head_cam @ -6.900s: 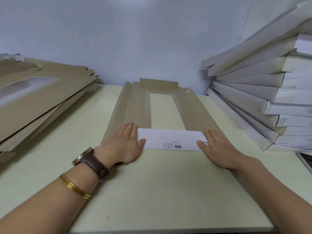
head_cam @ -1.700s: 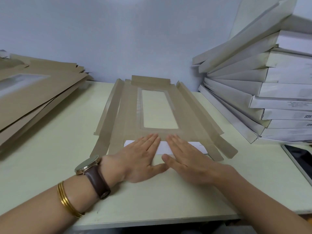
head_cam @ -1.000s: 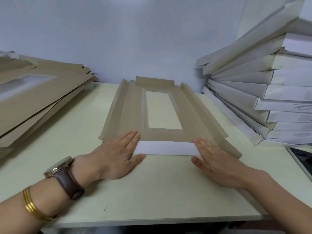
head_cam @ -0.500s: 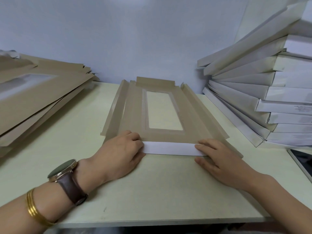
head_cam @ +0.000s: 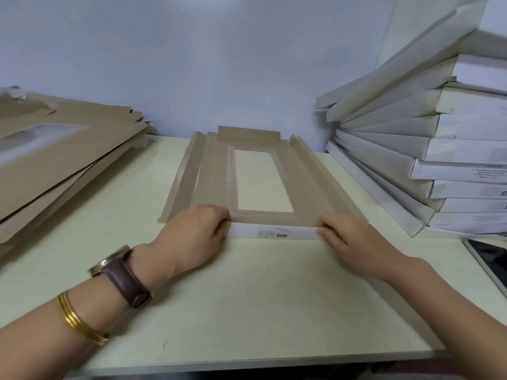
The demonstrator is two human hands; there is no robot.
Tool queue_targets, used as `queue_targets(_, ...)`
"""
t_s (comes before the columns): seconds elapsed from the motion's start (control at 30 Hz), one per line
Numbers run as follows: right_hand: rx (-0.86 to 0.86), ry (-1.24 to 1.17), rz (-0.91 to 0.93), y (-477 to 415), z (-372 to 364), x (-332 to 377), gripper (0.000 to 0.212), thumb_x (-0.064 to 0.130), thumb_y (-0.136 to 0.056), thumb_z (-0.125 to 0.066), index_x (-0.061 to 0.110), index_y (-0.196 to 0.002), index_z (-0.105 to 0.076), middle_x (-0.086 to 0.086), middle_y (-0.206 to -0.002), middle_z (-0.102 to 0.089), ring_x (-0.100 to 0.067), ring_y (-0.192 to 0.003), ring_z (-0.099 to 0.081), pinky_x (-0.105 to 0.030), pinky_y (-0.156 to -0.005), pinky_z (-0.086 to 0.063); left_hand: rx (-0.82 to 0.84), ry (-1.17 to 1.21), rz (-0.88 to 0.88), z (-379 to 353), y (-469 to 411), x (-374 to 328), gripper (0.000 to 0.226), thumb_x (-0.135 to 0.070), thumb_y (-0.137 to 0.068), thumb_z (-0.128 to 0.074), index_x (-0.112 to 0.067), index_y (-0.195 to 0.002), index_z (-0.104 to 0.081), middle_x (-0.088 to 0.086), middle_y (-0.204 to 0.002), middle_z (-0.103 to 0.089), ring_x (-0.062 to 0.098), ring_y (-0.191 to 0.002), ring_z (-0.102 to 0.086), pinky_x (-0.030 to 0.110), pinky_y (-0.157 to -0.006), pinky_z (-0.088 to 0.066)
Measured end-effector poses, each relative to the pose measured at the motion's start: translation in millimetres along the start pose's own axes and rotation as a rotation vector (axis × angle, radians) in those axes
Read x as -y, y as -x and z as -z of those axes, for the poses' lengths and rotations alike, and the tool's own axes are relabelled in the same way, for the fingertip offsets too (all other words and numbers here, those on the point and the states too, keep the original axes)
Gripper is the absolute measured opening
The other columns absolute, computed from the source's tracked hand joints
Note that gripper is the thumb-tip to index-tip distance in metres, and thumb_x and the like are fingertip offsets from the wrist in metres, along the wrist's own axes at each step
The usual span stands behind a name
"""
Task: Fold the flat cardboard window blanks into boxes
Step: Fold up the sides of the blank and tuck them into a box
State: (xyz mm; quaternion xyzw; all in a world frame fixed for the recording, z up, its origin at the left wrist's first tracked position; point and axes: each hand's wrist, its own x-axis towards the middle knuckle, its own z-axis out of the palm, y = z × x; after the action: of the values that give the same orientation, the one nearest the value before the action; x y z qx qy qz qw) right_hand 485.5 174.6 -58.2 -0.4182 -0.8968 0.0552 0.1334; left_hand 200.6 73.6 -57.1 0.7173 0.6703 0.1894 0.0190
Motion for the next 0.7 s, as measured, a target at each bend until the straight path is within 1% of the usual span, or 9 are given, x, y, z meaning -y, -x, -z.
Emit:
queue_targets(0.07, 0.020, -0.016, -0.034, -6, 5, 1, 0.021, 0.024, -0.099, -0.044, 0.025, -0.078, -0.046, 0.005, -0.071, -0.054, -0.017, -0.072, -0.051, -0.035, -0.066, -0.041, -0.009, 0.015, 0.034, 0, -3, -1, 0.020, -0.019, -0.095, -0.040, -0.015, -0.091, -0.060, 0.000, -0.087, -0.062, 0.024, -0.084, -0.056, 0.040, -0.074, -0.046)
queue_targets(0.2, 0.108, 0.107, -0.059, -22, 15, 6, 0.022, 0.023, -0.098, -0.047, 0.018, -0.076, -0.049, 0.003, -0.069, -0.053, -0.020, -0.070, -0.049, -0.030, -0.058, -0.034, -0.035, -0.010, 0.058, -3, -9, -2, 0.020, -0.019, -0.095, -0.042, -0.015, -0.087, -0.061, 0.001, -0.084, -0.057, 0.026, -0.082, -0.054, 0.039, -0.072, -0.047)
queue_targets(0.27, 0.121, 0.214, -0.063, -30, 18, 10, 0.024, 0.024, -0.097, -0.048, 0.020, -0.074, -0.052, 0.005, -0.070, -0.054, -0.020, -0.073, -0.051, -0.030, -0.056, -0.035, -0.051, -0.035, 0.063, -5, -12, 0, 0.023, -0.021, -0.095, -0.043, -0.015, -0.090, -0.065, 0.001, -0.086, -0.054, 0.025, -0.083, -0.054, 0.038, -0.073, -0.047)
queue_targets(0.33, 0.113, 0.300, -0.069, -36, 17, 14, 0.025, 0.023, -0.096, -0.048, 0.017, -0.072, -0.054, -0.001, -0.075, -0.057, -0.026, -0.080, -0.054, -0.030, -0.056, -0.036, -0.055, -0.063, 0.056, -7, -14, 1, 0.026, -0.021, -0.096, -0.043, -0.016, -0.096, -0.068, 0.001, -0.090, -0.053, 0.024, -0.088, -0.053, 0.037, -0.075, -0.047)
queue_targets(0.43, 0.112, 0.362, -0.083, -41, 8, 18, 0.023, 0.017, -0.094, -0.047, 0.008, -0.076, -0.058, -0.011, -0.085, -0.060, -0.031, -0.088, -0.056, -0.033, -0.063, -0.040, -0.022, -0.120, 0.006, -12, -17, 1, 0.032, -0.012, -0.094, -0.043, -0.021, -0.116, -0.064, 0.000, -0.109, -0.054, 0.022, -0.105, -0.050, 0.037, -0.081, -0.047)
queue_targets(0.5, 0.109, 0.367, -0.082, -40, 1, 20, 0.022, 0.014, -0.094, -0.045, 0.008, -0.080, -0.060, -0.009, -0.088, -0.059, -0.030, -0.090, -0.056, -0.034, -0.068, -0.045, -0.003, -0.144, -0.048, -14, -19, 0, 0.043, -0.005, -0.090, -0.042, -0.022, -0.127, -0.056, -0.002, -0.123, -0.052, 0.021, -0.113, -0.050, 0.035, -0.086, -0.045)
queue_targets(0.6, 0.080, 0.319, -0.095, -35, -10, 22, 0.021, 0.008, -0.092, -0.042, 0.013, -0.096, -0.062, -0.005, -0.094, -0.058, -0.027, -0.092, -0.055, -0.039, -0.076, -0.050, 0.035, -0.137, -0.129, -15, -22, -6, 0.052, 0.002, -0.084, -0.037, -0.018, -0.130, -0.052, -0.002, -0.134, -0.049, 0.020, -0.126, -0.045, 0.033, -0.094, -0.043)
queue_targets(0.63, 0.070, 0.287, -0.095, -34, -14, 24, 0.020, 0.010, -0.094, -0.041, 0.014, -0.097, -0.060, -0.003, -0.095, -0.058, -0.026, -0.092, -0.055, -0.039, -0.076, -0.049, 0.064, -0.134, -0.150, -17, -23, -10, 0.053, 0.002, -0.084, -0.036, -0.015, -0.132, -0.051, 0.000, -0.139, -0.047, 0.018, -0.133, -0.039, 0.032, -0.101, -0.039)
queue_targets(0.7, 0.071, 0.170, -0.052, -31, -23, 34, 0.025, 0.027, -0.102, -0.035, 0.014, -0.093, -0.054, -0.001, -0.093, -0.056, -0.025, -0.091, -0.052, -0.038, -0.079, -0.045, 0.132, -0.136, -0.154, -25, -24, -19, 0.049, 0.000, -0.090, -0.034, -0.009, -0.138, -0.043, 0.004, -0.148, -0.037, 0.015, -0.142, -0.027, 0.025, -0.110, -0.024)
